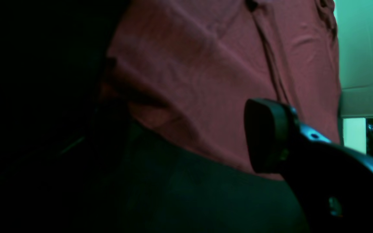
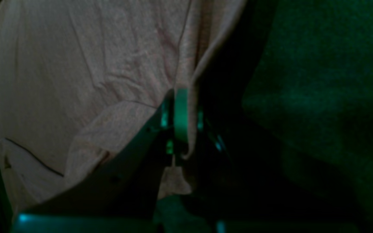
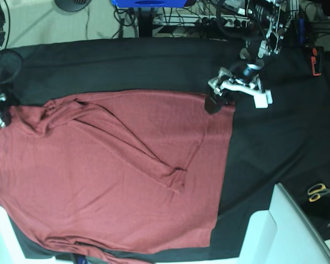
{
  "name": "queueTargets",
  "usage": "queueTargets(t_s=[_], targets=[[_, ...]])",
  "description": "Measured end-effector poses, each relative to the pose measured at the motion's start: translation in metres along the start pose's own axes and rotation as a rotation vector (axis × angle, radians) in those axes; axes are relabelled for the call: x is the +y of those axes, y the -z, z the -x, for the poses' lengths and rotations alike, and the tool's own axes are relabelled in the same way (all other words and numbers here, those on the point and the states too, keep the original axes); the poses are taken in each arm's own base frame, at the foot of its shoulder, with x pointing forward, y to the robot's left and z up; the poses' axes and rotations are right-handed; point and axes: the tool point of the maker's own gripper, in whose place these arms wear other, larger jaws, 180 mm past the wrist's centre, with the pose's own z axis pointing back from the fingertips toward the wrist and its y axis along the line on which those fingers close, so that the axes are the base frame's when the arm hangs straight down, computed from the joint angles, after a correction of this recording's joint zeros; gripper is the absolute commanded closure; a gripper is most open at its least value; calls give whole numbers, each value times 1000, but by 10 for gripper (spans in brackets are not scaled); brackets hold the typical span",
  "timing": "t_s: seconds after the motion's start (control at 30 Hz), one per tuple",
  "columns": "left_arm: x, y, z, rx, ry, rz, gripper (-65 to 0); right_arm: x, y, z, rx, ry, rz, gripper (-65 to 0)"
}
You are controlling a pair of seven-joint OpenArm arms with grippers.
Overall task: Fold the T-shirt properly
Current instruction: 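Pull the hem corner with the left gripper away from the collar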
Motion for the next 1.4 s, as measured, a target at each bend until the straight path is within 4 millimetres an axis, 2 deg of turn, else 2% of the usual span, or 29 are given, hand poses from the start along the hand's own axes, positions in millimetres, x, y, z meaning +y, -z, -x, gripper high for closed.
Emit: queueTargets(t_s=[0.17, 0.3, 0.5, 0.77, 1.1, 1.4], targets=[[35, -33, -14, -76, -59, -97, -533, 0, 0, 0, 0, 0, 0, -2], [49, -41, -25, -77, -67, -144, -533, 0, 0, 0, 0, 0, 0, -2], [39, -25, -40, -90, -60, -132, -533, 0, 0, 0, 0, 0, 0, -2], [10, 4, -22, -43, -48, -53, -533, 0, 0, 0, 1, 0, 0, -2], [-11, 16, -10, -25, -55, -8, -533, 0, 0, 0, 0, 0, 0, -2], [-18, 21, -9, -19, -66, 6, -528, 0, 0, 0, 0, 0, 0, -2]])
